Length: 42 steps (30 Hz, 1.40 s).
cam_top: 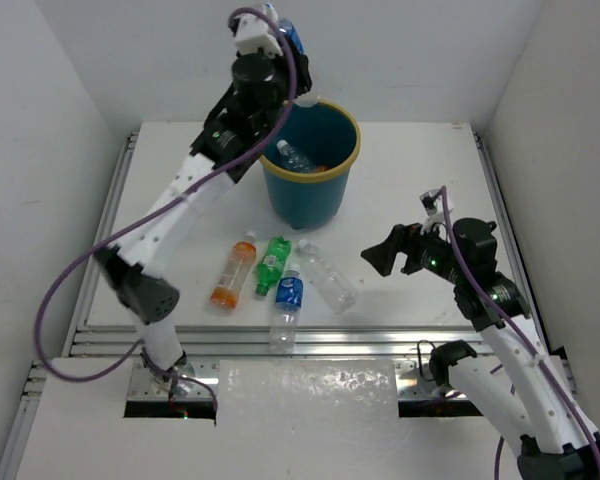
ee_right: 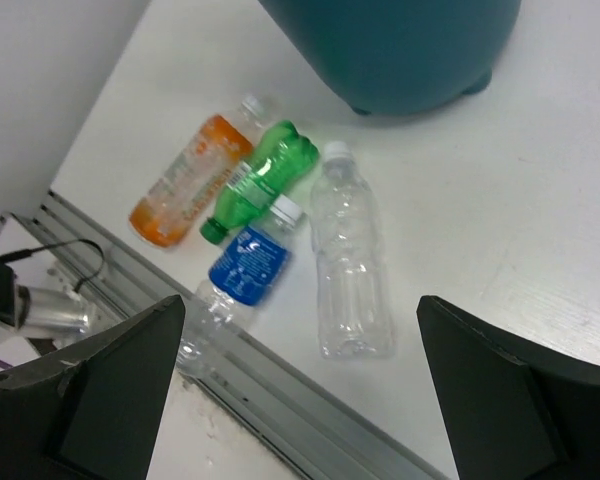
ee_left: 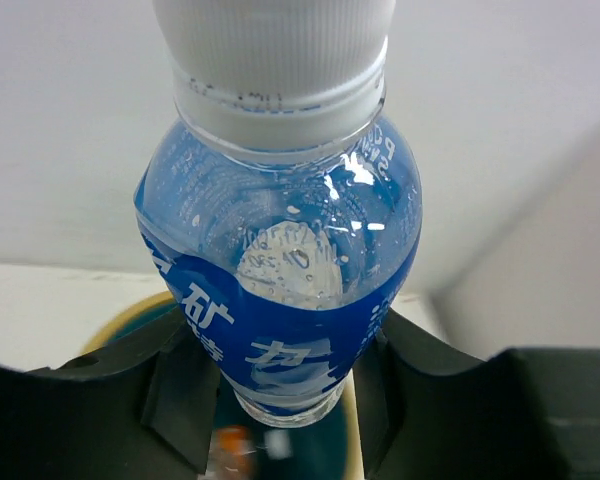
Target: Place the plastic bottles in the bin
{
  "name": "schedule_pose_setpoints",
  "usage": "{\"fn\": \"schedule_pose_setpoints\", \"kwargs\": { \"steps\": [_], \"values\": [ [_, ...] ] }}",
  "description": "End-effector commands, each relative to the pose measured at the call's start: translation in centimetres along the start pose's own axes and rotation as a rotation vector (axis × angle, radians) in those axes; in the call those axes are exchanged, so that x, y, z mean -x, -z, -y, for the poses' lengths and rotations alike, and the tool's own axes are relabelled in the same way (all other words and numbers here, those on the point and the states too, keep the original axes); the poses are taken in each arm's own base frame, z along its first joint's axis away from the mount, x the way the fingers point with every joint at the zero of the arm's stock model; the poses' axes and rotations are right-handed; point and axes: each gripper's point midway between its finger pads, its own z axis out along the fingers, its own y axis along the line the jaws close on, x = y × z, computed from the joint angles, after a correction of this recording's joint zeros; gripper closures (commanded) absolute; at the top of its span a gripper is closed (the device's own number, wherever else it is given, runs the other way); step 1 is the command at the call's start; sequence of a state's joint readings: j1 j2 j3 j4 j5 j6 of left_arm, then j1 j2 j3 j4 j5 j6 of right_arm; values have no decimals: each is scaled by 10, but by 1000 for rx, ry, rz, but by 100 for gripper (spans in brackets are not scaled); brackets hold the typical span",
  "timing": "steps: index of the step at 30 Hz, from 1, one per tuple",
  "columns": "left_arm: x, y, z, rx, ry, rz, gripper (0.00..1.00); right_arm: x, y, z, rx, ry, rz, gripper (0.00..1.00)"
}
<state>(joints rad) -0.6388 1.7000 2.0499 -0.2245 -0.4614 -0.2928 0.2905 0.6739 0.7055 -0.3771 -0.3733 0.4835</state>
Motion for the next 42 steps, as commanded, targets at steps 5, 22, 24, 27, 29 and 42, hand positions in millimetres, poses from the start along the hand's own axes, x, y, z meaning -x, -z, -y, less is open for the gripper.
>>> {"fn": "schedule_pose_setpoints", "kwargs": {
  "steps": [5,22,24,27,29,42],
  "values": [
    [-96,-54,-45,164,-239,-192,39,-41,-30,27,-60,18,-267,1],
    [18,84,-32,21,-82,-105,12,-128,-130,46,-248,241,-597,11],
    [3,103,-43,22,-74,-138,11,-144,-134,49,-250,239,-636,22],
    [0,149,-55,-27,12,-161,11,-161,-134,57,-267,230,-678,39],
    [-16,163,-56,-73,36,-190,11,-164,-127,58,-267,227,-674,45],
    [-159,243,16,-704,240,-511,8,-79,-43,2,-92,164,-257,98]
  ]
}}
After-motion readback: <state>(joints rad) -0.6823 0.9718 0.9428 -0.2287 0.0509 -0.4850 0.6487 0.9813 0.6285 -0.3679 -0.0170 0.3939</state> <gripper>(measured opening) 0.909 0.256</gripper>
